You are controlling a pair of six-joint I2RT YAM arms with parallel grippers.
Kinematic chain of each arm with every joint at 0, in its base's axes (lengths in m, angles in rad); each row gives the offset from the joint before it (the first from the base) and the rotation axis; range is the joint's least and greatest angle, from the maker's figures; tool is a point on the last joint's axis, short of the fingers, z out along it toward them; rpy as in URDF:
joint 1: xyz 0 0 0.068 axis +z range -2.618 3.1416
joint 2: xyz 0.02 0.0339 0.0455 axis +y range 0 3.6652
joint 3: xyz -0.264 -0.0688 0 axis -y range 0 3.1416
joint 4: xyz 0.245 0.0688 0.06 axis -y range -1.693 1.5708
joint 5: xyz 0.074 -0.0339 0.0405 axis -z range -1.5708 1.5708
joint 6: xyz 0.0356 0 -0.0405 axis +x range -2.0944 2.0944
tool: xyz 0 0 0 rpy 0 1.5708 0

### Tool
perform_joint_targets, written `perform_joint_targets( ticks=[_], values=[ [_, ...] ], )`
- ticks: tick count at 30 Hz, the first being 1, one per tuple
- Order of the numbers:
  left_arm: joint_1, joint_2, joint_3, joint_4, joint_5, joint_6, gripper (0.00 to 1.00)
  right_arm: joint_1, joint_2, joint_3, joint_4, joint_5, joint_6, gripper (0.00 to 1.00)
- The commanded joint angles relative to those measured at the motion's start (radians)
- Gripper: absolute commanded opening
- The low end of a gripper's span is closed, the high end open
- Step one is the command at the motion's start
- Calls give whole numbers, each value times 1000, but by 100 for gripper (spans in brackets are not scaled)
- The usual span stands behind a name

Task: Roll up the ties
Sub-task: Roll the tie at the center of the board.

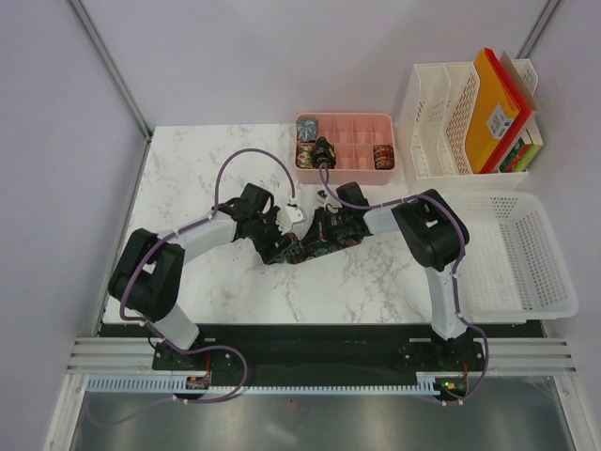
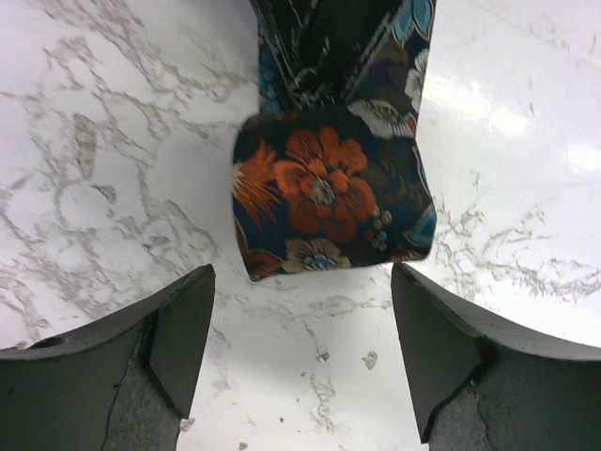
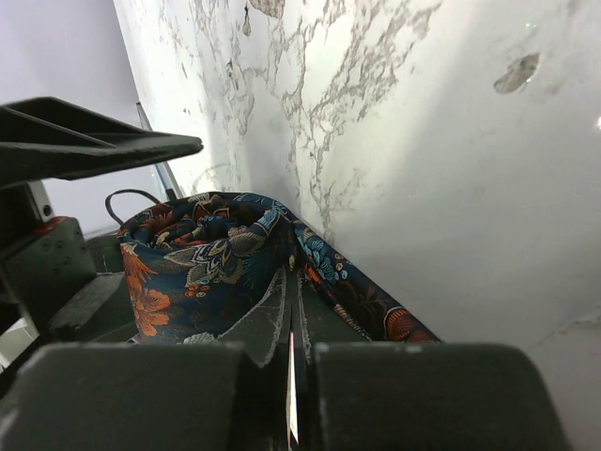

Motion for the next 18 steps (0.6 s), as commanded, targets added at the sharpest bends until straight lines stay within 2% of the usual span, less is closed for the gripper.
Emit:
perform_joint_targets(
  ticks=[1, 12, 18],
  values=[
    [-1, 41, 70, 26, 57, -70, 83, 4, 51, -34, -98, 122, -83, 0],
    [-41, 76, 91, 28, 147, -145, 88, 5, 52, -32, -90, 133, -70, 0],
    [-41, 40, 94, 31, 127, -188, 75, 5, 44, -37, -90, 133, -70, 0]
  ],
)
